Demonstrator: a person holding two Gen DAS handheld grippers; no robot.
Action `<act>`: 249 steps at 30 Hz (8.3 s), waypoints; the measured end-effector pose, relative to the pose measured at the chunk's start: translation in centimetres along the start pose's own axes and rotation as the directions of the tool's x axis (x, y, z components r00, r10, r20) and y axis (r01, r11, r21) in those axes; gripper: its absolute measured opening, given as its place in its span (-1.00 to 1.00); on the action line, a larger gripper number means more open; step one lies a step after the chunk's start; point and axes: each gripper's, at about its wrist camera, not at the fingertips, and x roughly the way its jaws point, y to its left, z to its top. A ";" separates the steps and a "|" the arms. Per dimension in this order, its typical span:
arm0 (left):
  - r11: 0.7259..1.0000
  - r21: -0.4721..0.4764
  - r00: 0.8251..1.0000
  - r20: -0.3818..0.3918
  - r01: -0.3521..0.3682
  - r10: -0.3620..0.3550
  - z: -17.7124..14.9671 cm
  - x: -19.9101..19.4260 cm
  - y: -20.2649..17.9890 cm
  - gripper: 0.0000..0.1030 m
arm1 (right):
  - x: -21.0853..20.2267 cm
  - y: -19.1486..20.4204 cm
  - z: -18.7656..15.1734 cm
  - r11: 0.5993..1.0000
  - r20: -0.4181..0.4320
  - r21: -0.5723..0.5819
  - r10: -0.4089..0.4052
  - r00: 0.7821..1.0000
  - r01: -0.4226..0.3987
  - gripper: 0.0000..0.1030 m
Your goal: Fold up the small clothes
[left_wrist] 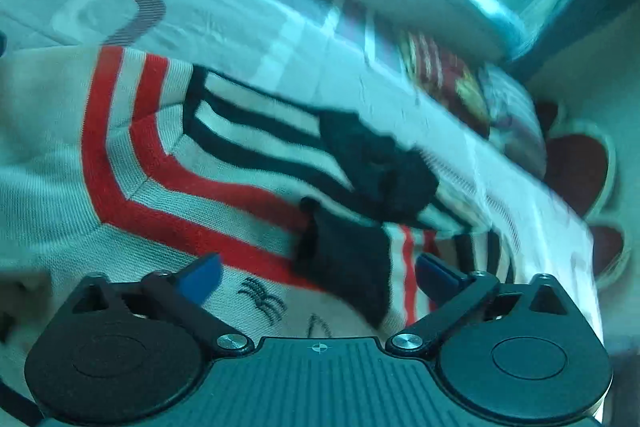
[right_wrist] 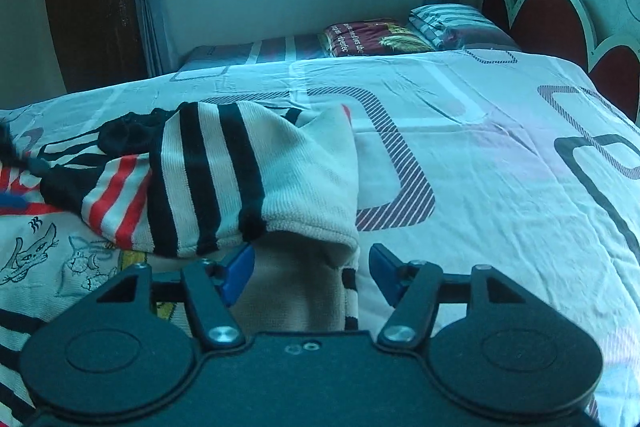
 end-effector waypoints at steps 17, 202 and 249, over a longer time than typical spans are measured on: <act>0.991 -0.120 0.996 0.075 0.057 -0.048 -1.2 4.0 -0.7 -0.81 | 0.3 -1.3 -0.7 0.997 0.011 0.029 -0.069 0.998 0.068 0.04; 0.951 0.309 1.000 0.015 -0.026 0.022 2.6 -4.8 -2.6 0.80 | 0.9 8.9 3.8 0.967 0.012 0.084 0.242 0.970 -0.242 0.21; 0.932 0.279 0.970 0.131 -0.233 0.204 2.2 -2.1 1.3 0.80 | 3.7 -0.6 4.0 0.927 -0.004 0.334 0.179 0.984 -0.167 -0.37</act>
